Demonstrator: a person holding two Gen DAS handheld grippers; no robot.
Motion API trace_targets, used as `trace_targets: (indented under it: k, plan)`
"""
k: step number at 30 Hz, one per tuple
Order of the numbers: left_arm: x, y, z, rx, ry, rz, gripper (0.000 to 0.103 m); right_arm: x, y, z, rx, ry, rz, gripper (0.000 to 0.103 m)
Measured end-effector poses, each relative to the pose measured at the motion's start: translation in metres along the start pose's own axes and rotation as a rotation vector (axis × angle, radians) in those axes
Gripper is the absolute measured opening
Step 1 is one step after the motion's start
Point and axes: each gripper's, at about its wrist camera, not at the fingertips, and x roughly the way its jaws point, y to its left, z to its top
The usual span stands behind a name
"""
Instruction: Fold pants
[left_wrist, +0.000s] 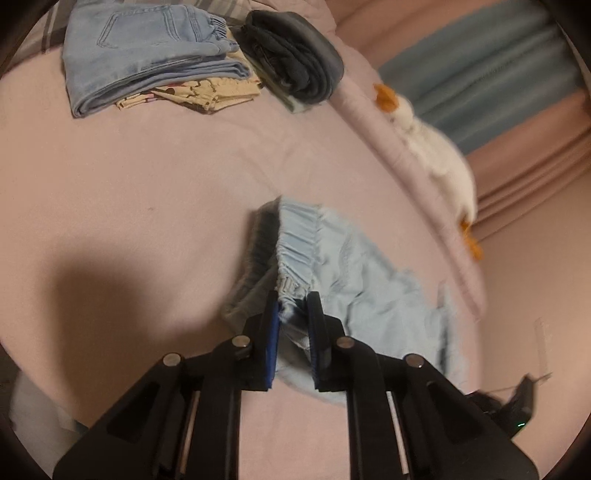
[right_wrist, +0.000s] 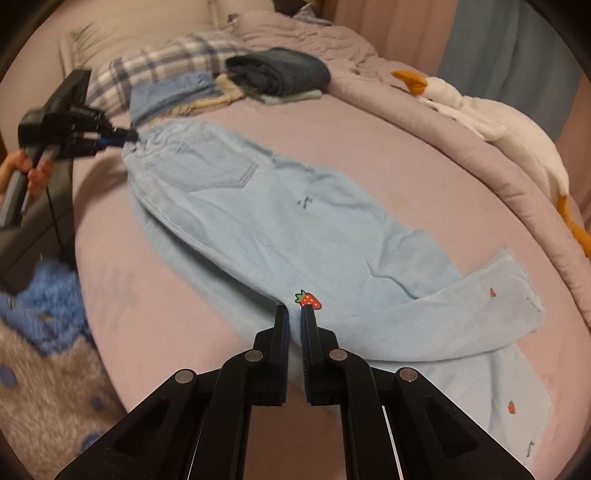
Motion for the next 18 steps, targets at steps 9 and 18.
trace_targets:
  k: [9,18]
  plan:
    - [-0.02,0.003,-0.006,0.104,-0.066,0.222,0.041,0.023,0.001,-0.004,0.048,0.068,0.054,0.018]
    - [0.027,-0.091,-0.043,0.439,0.031,0.101,0.042,0.05,-0.047,-0.02,0.346,0.072,0.071,0.018]
